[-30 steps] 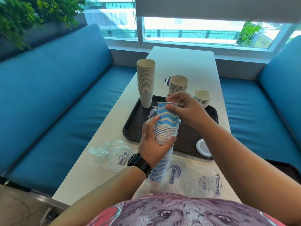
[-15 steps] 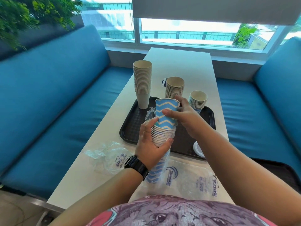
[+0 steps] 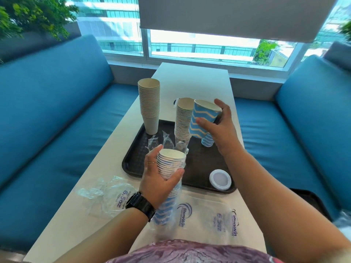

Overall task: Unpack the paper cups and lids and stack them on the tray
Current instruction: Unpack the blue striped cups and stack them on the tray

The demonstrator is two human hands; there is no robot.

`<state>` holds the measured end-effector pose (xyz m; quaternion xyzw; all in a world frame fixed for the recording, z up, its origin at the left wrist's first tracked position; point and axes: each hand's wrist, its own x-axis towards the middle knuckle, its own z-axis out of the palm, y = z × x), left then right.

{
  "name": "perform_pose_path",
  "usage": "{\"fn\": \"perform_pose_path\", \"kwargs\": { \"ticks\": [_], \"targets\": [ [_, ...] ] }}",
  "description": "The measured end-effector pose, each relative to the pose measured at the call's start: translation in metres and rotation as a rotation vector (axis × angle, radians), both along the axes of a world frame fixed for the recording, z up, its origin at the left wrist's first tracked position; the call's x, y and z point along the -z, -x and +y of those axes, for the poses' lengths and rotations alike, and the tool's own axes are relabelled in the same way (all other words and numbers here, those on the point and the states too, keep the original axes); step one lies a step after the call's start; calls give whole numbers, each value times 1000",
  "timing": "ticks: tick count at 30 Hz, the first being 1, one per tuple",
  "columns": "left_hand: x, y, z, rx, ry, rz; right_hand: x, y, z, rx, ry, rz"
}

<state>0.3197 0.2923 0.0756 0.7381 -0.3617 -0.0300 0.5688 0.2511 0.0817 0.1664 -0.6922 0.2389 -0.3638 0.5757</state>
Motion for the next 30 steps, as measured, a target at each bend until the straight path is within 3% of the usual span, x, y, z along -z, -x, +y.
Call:
{"fn": "perform_pose_path", "kwargs": {
  "ticks": [7, 12, 25, 30],
  "targets": [
    [-1, -1, 0, 1, -41, 38, 2, 0, -60, 230, 137, 62],
    [-1, -2, -1, -7, -70, 51, 3, -16, -91, 335, 293, 291],
    [1, -3, -3, -29, -93, 46, 52, -18, -94, 263, 372, 532],
    [0, -1, -3, -27, -94, 53, 65, -14, -92, 163, 425, 709]
  ]
}}
